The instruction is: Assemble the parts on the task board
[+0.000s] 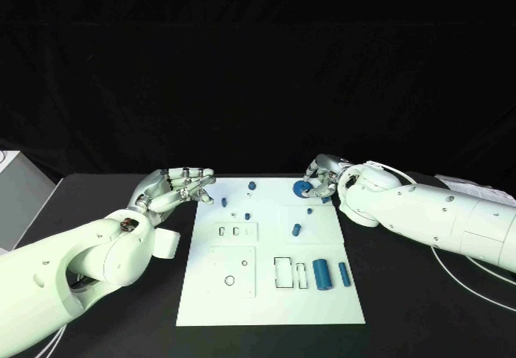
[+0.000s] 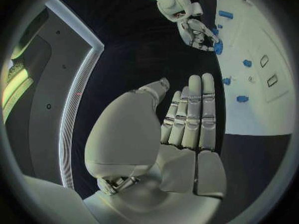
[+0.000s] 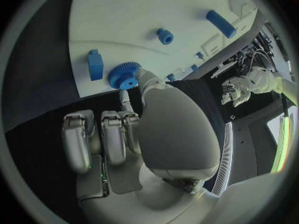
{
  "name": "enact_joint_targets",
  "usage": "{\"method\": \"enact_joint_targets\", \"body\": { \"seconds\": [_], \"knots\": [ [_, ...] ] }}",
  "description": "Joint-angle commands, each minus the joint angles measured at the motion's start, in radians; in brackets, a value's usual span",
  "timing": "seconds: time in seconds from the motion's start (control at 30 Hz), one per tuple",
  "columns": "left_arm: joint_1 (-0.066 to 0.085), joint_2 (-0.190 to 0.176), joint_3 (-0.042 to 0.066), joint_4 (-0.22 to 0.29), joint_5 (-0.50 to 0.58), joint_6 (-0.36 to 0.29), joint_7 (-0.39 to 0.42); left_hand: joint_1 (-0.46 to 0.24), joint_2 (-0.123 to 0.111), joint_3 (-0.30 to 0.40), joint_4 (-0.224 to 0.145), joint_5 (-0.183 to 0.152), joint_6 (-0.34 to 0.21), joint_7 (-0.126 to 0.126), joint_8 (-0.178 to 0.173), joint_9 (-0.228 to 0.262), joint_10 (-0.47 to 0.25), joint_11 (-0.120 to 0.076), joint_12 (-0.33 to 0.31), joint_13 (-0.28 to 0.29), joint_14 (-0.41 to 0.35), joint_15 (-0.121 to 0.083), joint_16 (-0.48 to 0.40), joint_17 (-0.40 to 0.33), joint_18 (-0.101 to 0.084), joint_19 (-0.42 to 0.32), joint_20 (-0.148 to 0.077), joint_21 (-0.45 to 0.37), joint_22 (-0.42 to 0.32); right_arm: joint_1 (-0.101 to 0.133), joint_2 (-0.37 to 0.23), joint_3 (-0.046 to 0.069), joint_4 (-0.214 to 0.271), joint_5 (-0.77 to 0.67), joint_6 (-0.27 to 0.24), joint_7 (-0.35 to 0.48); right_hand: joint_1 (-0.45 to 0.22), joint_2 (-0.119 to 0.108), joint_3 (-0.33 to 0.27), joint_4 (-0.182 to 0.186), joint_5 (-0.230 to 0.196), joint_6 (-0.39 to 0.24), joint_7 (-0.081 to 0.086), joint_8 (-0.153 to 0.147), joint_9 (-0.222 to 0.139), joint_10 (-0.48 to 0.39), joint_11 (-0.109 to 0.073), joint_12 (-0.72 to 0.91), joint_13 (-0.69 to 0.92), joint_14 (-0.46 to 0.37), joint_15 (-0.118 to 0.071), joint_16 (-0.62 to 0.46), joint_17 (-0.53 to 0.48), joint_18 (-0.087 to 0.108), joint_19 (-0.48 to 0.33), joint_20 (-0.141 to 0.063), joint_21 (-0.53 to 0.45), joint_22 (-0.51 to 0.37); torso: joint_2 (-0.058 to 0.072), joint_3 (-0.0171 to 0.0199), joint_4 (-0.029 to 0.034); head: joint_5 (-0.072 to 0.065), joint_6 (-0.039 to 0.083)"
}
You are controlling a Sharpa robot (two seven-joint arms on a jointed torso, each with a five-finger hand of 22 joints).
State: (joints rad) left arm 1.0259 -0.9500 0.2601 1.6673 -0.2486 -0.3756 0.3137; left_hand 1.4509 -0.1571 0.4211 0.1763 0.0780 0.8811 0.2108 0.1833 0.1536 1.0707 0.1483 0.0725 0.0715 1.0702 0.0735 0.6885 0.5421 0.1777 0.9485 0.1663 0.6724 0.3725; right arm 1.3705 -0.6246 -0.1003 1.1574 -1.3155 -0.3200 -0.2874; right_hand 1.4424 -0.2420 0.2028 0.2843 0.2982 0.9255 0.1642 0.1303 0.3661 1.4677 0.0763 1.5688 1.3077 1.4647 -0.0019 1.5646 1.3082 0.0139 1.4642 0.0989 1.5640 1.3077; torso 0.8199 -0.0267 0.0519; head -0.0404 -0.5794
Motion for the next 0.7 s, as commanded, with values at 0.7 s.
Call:
{"method": "enact_joint_targets", "body": {
  "seconds": [0.7],
  "knots": [
    [0.0,0.002,0.001,0.0,-0.008,0.018,0.003,-0.008,0.0,0.006,0.002,0.0,0.007,-0.001,0.006,0.002,0.004,-0.001,-0.005,-0.001,-0.005,0.001,0.006,0.001,0.002,-0.007,0.002,0.003,0.001,-0.003,0.016,-0.003,-0.019,-0.039,0.02,-0.01,0.003,0.02,0.016,-0.004,0.021,0.015,-0.002,0.013,0.002,0.103,0.004,0.002,0.263,0.106,0.008,0.006,0.263,-0.014,0.107,0.008,0.007,0.263,0.001,0.0008,-0.0008,0.0,-0.001]
  ]
}}
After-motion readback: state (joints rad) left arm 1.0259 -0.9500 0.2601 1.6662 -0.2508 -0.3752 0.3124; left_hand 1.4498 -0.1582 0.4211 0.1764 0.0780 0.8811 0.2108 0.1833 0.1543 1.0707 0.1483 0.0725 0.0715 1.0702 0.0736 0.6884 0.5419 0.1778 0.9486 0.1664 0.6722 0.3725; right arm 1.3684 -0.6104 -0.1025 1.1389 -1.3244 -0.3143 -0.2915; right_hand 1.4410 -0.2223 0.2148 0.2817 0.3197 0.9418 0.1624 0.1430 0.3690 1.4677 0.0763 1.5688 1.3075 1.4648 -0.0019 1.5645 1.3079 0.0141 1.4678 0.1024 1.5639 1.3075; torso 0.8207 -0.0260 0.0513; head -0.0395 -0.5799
